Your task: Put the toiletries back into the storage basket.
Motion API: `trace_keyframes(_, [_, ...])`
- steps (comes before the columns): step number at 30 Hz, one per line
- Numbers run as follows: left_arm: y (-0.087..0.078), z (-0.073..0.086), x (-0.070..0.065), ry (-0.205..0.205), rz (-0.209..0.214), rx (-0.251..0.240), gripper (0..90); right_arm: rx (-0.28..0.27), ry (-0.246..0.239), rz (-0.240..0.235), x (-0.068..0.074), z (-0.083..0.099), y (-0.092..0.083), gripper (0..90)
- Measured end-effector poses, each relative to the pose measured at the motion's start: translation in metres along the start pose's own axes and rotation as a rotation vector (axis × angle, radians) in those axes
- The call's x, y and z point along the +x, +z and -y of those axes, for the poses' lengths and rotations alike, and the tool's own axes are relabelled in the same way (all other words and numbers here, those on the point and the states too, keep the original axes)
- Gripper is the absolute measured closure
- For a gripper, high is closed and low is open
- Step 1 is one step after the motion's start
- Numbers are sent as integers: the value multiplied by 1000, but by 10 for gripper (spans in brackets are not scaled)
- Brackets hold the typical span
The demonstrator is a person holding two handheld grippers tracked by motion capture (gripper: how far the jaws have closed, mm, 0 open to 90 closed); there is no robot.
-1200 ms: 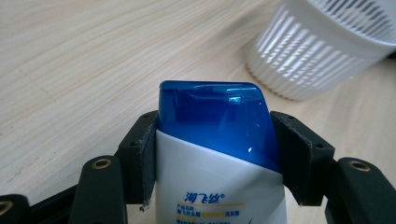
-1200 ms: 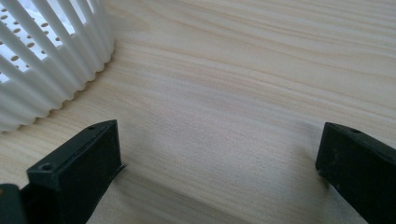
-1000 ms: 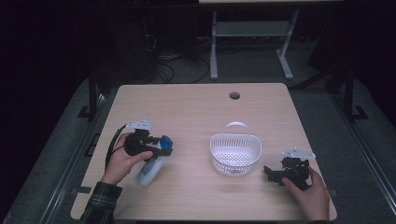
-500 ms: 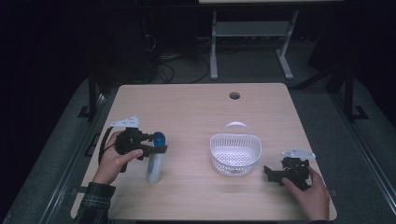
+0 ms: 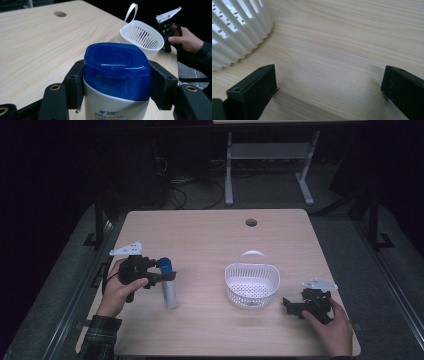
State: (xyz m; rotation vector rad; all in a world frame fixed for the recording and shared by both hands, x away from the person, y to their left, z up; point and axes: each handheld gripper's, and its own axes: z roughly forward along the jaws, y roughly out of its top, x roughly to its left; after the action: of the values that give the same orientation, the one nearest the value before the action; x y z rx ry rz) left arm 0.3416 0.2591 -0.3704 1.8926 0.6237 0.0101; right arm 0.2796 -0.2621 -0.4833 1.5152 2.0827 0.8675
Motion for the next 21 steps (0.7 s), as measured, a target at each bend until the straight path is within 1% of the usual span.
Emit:
trace_keyframes(2, [-1, -1, -1, 4, 5, -10, 380, 0, 0, 0, 0, 0, 0, 0])
trace_keyframes(4, [-1, -4, -3, 24, 11, -23, 380, 1, 0, 1, 0, 0, 0, 0])
trace_keyframes(7, [-1, -6, -4, 30, 14, -28, 380, 0, 0, 0, 0, 0, 0, 0])
trace_keyframes(9, [-1, -9, -6, 46, 19, -31, 380, 0, 0, 0, 0, 0, 0, 0])
trace_keyframes(10, [-1, -9, -6, 46, 19, -31, 380, 0, 0, 0, 0, 0, 0, 0])
trace_keyframes(16, [4, -23, -15, 76, 37, -44, 380, 1, 1, -1, 0, 0, 0, 0])
trace_keyframes(21, [6, -31, -20, 94, 40, -53, 380, 0, 1, 0, 0, 0, 0, 0])
